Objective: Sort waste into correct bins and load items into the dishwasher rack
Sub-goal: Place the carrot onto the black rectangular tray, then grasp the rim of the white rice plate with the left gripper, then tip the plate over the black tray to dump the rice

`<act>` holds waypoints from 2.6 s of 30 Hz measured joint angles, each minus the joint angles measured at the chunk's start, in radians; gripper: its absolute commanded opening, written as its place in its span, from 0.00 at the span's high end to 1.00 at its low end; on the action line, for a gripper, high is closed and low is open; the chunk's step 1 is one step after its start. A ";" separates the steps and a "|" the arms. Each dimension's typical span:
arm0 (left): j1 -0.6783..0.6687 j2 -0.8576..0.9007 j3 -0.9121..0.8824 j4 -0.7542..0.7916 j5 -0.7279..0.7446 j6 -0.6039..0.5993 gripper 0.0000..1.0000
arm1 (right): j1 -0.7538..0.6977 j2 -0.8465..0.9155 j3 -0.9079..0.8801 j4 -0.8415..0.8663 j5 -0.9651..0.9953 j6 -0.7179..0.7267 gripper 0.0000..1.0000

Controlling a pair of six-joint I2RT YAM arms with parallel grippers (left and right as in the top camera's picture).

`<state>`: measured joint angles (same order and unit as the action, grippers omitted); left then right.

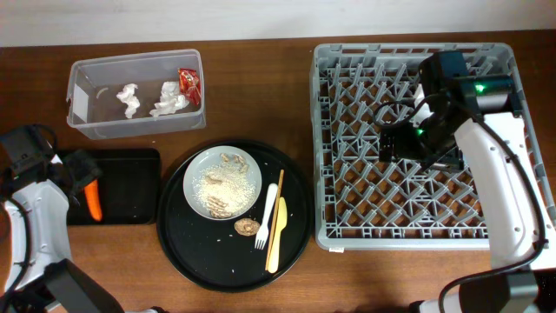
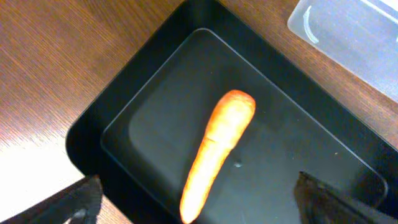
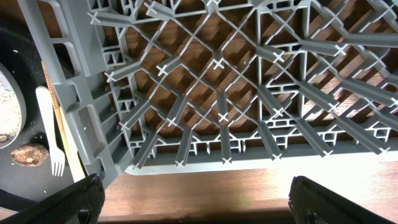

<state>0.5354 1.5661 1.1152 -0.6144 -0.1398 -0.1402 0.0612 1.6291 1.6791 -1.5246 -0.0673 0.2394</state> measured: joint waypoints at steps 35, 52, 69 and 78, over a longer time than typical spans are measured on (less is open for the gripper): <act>-1.070 0.263 -0.002 -0.021 0.121 0.121 0.93 | 0.000 0.000 0.000 0.000 0.000 0.000 0.01; -1.072 0.197 0.060 -0.222 0.066 0.117 0.99 | 0.000 0.000 0.000 0.000 0.000 0.000 0.01; -1.072 0.052 0.080 -0.418 -0.057 0.090 1.00 | 0.000 0.000 0.000 -0.001 0.000 0.000 0.01; -0.957 -0.016 0.096 -0.425 -0.109 0.090 1.00 | 0.000 0.000 0.000 -0.001 0.008 -0.001 0.01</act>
<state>-0.4213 1.5497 1.2110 -1.0397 -0.2489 -0.0498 0.0612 1.6287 1.6791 -1.5253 -0.0597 0.2382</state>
